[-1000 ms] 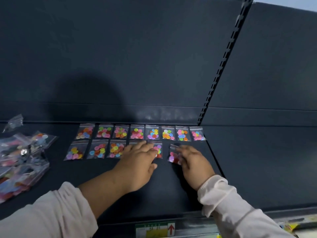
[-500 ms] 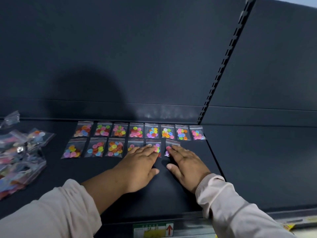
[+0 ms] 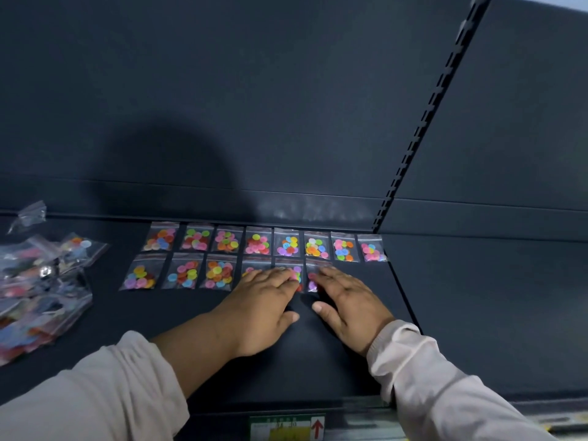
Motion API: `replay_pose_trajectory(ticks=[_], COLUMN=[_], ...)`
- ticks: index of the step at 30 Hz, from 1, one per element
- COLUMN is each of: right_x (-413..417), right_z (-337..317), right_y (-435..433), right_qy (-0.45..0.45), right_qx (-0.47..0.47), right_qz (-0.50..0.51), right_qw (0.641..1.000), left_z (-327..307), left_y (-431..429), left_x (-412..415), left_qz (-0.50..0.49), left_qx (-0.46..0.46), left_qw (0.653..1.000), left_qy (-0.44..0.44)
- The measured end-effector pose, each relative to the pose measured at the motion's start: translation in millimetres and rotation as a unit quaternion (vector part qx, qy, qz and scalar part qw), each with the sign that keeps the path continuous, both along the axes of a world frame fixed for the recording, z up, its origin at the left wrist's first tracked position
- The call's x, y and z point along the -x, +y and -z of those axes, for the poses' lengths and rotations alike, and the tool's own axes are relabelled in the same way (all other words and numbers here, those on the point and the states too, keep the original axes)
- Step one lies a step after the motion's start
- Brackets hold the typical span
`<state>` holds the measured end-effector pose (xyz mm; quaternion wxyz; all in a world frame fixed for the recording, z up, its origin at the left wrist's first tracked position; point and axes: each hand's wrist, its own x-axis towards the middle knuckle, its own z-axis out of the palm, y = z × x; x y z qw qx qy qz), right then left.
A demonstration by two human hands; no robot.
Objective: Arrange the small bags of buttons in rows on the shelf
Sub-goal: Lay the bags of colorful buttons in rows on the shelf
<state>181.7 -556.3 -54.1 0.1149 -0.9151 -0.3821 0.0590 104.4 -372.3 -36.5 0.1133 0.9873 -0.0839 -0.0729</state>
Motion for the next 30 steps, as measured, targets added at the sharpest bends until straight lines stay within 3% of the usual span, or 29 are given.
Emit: replay_pose_trajectory(ticks=[14,23,30], right_x=[20,77,125], right_z=[-35,-53,-49], right_y=[61,164,257], right_qy=[-0.060,-0.062,-0.030], right_qx=[-0.002,-0.047,-0.038], right_qz=[0.013,-0.053,-0.128], right_qw=[0.998,0.996,0.991], left_z=[-21,-39,-48], left_y=[62,162,249], left_x=[22,86,147], left_qz=[-0.087,-0.149,-0.222], left_qx=[0.014,-0.003,-0.014], left_qw=[0.993,0.981,0.970], left_qy=[-0.076,-0.124,-0.097])
